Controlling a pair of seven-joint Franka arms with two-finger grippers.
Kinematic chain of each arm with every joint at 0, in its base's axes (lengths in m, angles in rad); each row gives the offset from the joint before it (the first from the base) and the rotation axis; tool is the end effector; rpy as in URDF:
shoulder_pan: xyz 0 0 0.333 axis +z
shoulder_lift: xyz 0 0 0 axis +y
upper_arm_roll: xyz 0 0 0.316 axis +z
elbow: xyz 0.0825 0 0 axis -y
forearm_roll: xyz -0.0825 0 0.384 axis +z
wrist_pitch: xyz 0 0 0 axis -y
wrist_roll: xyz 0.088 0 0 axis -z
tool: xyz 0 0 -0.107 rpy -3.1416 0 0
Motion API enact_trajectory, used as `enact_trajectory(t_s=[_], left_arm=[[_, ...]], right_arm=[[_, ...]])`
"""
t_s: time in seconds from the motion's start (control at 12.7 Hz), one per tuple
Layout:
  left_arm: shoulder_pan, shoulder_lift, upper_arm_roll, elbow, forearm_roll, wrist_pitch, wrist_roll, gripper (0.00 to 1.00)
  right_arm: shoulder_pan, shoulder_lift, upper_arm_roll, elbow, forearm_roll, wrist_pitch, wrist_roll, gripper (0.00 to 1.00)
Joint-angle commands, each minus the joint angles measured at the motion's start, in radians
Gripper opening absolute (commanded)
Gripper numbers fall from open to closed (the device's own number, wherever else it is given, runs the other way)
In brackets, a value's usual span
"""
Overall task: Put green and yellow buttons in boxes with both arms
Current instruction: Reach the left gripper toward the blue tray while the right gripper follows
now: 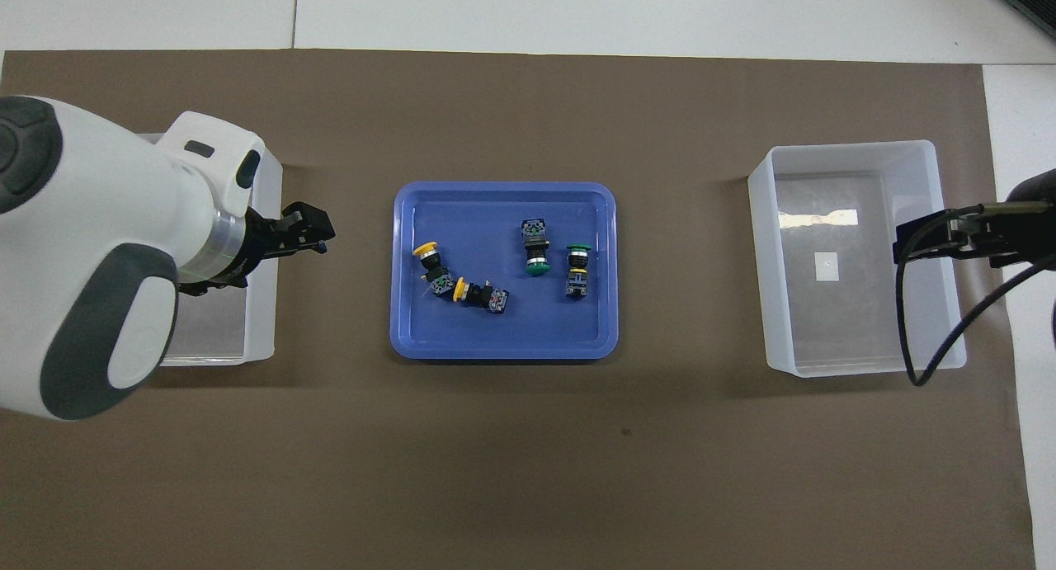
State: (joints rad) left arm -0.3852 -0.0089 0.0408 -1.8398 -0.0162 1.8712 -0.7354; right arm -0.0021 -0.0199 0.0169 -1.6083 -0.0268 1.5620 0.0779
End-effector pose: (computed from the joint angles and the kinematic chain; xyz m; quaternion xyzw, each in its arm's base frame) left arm 0.5307 -0.1916 0.5273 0.9803 0.1964 0.0132 0.0172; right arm 0.5467 0.0053 0.6171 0.9993 -0.0315 -0.0126 0.0142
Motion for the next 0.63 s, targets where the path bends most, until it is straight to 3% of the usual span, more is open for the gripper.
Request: enact_trajectory(t_s=[0.0,0.55], left_arm=[[-0.072,-0.007,0.016,-0.053,0.012,0.06,-0.19,1.0],[-0.19,0.058,0.016,-0.059,0.101,0.1,-0.656,1.0]], right_arm=[[-0.006,-0.006,0.009,-0.015,-0.004,0.01,0.016,1.0],[0.002,-0.025,0.011,-0.076,-0.004,0.116,0.019,1.0]])
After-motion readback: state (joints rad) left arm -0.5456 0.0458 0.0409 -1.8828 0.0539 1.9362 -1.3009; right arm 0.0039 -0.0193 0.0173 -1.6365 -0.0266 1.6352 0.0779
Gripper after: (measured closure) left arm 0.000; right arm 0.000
